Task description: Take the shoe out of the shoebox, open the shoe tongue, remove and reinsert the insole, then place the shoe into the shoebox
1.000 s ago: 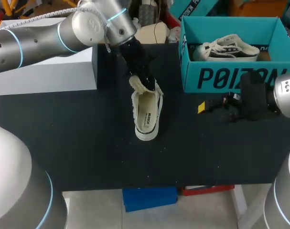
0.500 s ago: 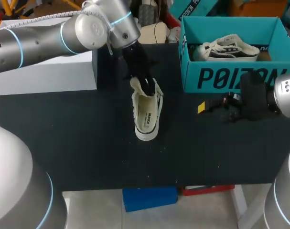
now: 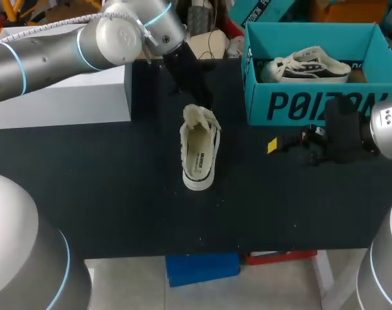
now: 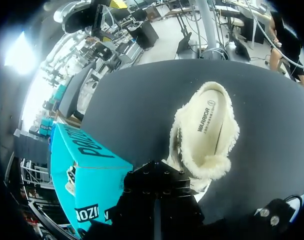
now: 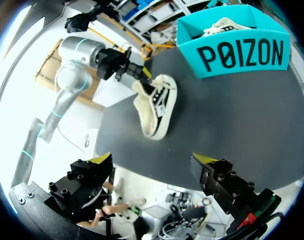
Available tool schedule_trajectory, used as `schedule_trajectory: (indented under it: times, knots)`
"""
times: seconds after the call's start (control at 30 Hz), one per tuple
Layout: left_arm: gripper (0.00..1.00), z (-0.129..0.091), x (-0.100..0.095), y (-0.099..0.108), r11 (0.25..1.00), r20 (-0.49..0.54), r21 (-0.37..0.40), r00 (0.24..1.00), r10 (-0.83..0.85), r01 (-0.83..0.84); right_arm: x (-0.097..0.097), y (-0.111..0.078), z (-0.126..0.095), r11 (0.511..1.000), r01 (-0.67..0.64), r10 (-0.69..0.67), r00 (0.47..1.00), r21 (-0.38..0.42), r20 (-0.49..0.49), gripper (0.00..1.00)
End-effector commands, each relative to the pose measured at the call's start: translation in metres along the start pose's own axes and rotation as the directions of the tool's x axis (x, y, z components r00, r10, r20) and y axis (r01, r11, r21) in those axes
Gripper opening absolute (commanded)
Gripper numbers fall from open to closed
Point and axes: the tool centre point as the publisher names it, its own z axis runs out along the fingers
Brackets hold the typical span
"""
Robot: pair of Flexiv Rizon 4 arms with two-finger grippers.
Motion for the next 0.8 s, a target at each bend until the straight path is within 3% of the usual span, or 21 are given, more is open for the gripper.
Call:
schedule_trajectory:
  times: [0.03,0.13,0.33,0.57,0.8]
  knots:
    - [0.00,-0.036,0.017,-0.004,0.995,0.006,-0.098,1.000,-0.014,0.014,0.000,0.000,0.000,1.000,-0.001,0.001,1.000,0.000,0.002,1.00]
    - [0.00,-0.044,0.031,0.008,0.985,-0.028,-0.170,0.999,-0.027,0.022,0.000,0.000,0.000,1.000,-0.001,0.001,1.000,0.000,0.002,1.00]
    - [0.00,-0.042,0.049,0.020,0.970,-0.052,-0.243,0.998,-0.046,0.032,0.000,0.000,0.000,1.000,-0.001,0.001,1.000,0.000,0.002,1.00]
    - [0.00,-0.022,0.052,0.015,0.968,-0.088,-0.249,0.996,-0.016,-0.007,0.000,0.000,0.000,1.000,-0.001,0.001,1.000,0.000,0.002,1.00]
    - [0.00,-0.011,0.051,0.002,0.982,-0.084,-0.189,0.996,-0.022,0.005,0.000,0.000,0.000,1.000,-0.001,0.001,1.000,0.000,0.002,1.00]
